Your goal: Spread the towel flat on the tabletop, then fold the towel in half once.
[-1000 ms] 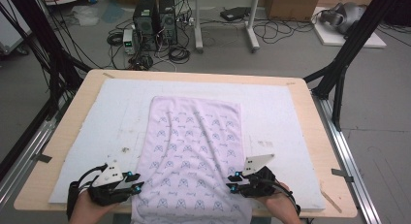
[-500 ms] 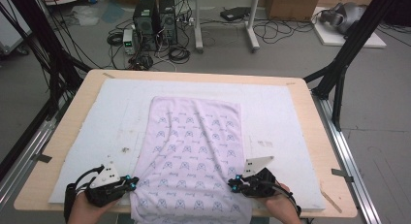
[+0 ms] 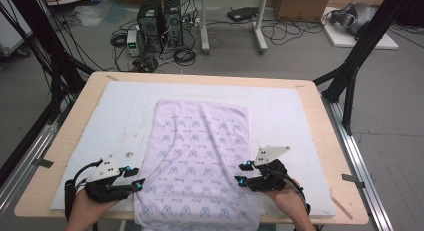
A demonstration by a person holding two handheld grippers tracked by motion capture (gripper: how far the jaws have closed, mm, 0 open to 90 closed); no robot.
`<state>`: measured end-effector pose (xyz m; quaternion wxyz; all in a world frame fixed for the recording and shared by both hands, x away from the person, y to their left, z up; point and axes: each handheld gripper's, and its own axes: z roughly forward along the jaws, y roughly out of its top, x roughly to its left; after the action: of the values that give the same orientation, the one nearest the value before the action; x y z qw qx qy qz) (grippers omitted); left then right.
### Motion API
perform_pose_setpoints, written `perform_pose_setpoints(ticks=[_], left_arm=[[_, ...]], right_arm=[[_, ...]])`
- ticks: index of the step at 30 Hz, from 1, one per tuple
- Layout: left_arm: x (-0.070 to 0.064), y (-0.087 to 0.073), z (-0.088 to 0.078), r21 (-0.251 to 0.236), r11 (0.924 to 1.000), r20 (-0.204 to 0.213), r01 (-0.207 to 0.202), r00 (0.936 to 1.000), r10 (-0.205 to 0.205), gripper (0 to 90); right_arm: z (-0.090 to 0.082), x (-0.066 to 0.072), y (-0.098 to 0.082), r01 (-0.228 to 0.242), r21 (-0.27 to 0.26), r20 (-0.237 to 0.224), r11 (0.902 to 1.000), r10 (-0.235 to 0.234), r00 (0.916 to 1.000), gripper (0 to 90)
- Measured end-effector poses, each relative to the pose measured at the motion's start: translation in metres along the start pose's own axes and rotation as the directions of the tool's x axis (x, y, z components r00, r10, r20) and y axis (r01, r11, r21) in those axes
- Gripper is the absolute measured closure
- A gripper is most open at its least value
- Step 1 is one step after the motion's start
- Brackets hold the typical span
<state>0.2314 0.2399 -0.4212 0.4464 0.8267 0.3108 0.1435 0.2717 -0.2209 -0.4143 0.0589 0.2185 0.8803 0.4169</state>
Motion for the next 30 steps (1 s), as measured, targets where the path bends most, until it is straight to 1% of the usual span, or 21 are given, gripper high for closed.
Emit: perform_pose_setpoints(ticks=[3,5,8,9,10,12,13,17,18,25,27,30], left_arm=[[0.005,0.010,0.003,-0.013,0.9999,0.000,0.000,1.0000,0.000,50.2],[0.008,0.019,0.006,-0.021,0.9998,0.003,-0.001,1.0000,0.001,48.5],[0.013,0.031,0.009,-0.019,0.9998,0.010,0.003,0.9999,-0.003,44.7],[0.015,0.034,0.010,-0.024,0.9997,0.012,0.003,0.9999,-0.003,44.2],[0.016,0.037,0.011,-0.028,0.9996,0.014,0.007,0.9999,-0.006,43.9],[0.019,0.042,0.013,-0.025,0.9997,0.012,0.002,0.9999,-0.002,42.6],[0.019,0.044,0.014,-0.026,0.9996,0.011,0.003,0.9999,-0.002,42.5],[0.022,0.050,0.015,-0.034,0.9994,0.002,-0.006,1.0000,0.006,42.2],[0.024,0.051,0.016,-0.032,0.9994,-0.006,-0.010,0.9999,0.010,42.1],[0.030,0.053,0.021,-0.030,0.9995,-0.025,-0.006,0.9997,0.005,41.8],[0.032,0.055,0.021,-0.030,0.9995,-0.031,-0.009,0.9995,0.008,41.8],[0.040,0.064,0.022,-0.025,0.9996,-0.049,-0.009,0.9987,0.008,42.1]], right_arm=[[-0.001,-0.005,0.008,-0.013,-0.027,0.014,0.9995,0.014,0.9998,47.2],[-0.002,-0.008,0.013,-0.017,-0.032,0.022,0.9993,0.018,0.9996,45.2],[-0.001,-0.015,0.019,-0.022,-0.036,0.036,0.9991,0.023,0.9991,41.7],[-0.001,-0.017,0.021,-0.021,-0.037,0.036,0.9991,0.022,0.9991,40.6],[-0.001,-0.018,0.022,-0.029,-0.039,0.038,0.9988,0.031,0.9988,40.3],[-0.002,-0.021,0.025,-0.031,-0.047,0.035,0.9984,0.032,0.9989,38.9],[-0.002,-0.023,0.026,-0.028,-0.046,0.042,0.9986,0.030,0.9987,37.9],[-0.002,-0.026,0.029,-0.028,-0.044,0.043,0.9987,0.030,0.9986,36.1],[-0.002,-0.027,0.029,-0.029,-0.044,0.047,0.9986,0.031,0.9984,35.5],[-0.002,-0.032,0.035,-0.023,-0.034,0.049,0.9991,0.025,0.9985,35.4],[-0.002,-0.034,0.037,-0.023,-0.031,0.053,0.9993,0.024,0.9983,35.5],[-0.003,-0.040,0.042,-0.023,-0.019,0.061,0.9995,0.024,0.9978,35.4]])
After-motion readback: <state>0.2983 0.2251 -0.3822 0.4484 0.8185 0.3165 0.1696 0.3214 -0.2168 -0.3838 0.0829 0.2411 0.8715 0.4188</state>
